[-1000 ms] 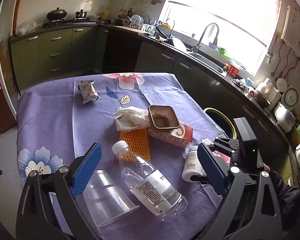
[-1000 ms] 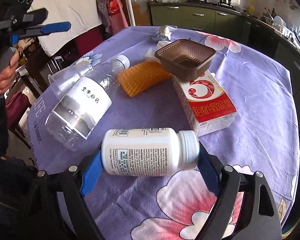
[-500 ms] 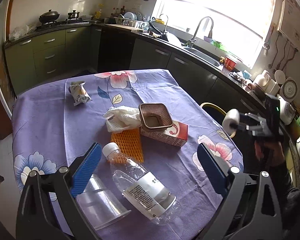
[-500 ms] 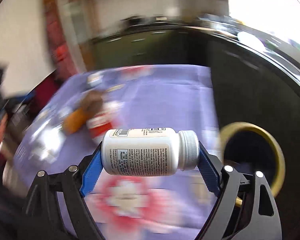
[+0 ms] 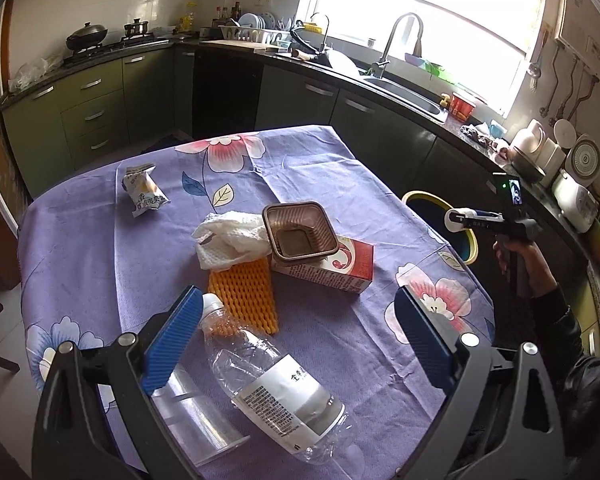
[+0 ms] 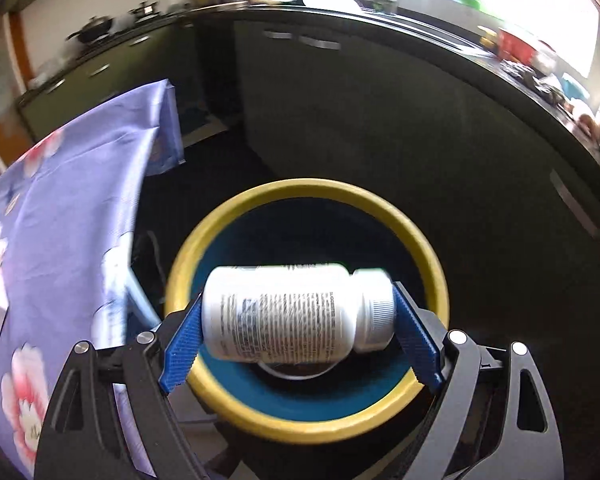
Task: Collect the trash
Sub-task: 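Carry the pill bottle over the bin and open the right tool, then grasp the brown plastic tray by its rim with the left tool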
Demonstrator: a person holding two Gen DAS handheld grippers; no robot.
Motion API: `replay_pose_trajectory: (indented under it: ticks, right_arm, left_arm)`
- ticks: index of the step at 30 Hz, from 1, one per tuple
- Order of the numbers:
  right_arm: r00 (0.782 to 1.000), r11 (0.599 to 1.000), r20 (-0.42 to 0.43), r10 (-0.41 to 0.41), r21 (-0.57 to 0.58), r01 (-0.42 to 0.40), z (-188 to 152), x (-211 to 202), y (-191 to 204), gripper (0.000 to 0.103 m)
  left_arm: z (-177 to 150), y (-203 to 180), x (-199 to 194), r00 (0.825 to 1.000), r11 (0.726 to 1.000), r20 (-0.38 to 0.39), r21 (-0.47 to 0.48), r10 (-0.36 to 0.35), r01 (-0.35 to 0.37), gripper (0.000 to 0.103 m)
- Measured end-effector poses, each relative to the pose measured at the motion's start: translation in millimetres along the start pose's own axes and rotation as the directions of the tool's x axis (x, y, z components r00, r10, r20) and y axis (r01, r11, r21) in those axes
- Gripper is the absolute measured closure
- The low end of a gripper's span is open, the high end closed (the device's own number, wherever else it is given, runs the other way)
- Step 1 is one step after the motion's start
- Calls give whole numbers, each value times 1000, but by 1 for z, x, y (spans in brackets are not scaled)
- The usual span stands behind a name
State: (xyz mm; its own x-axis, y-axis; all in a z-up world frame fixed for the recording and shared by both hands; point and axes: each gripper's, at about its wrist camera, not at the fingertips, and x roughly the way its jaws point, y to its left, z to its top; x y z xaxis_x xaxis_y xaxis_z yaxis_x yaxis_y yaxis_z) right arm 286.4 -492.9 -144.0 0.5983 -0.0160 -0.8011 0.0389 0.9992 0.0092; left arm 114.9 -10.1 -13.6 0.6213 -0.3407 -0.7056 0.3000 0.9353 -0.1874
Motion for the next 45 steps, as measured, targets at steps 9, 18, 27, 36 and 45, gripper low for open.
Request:
replay_pose_trajectory:
  ticks: [9, 18, 27, 36, 45]
  right_arm:
    - [998, 999, 44, 34, -4, -34, -10, -19, -2, 18]
    - [996, 996, 61, 63, -67, -59, -27, -43, 20, 18]
    - [993, 990, 67, 102, -105, -95, -42, -56, 36, 16]
    - [992, 988, 55, 116, -110, -109, -46, -51, 36, 16]
    - [990, 986, 48, 134, -111, -128, -43, -44, 34, 16]
  left_arm:
    - [9, -13, 23, 999, 1000, -50, 29, 3, -1, 11]
    - [40, 0, 63, 990, 999, -138, -40, -13, 7, 29]
    - [53, 19, 123, 957, 988, -288, -156, -45, 0, 65]
    - [57, 21, 142, 947, 989, -321, -143, -3, -46, 68]
    - [58, 19, 146, 941, 991, -337, -118, 14, -57, 96]
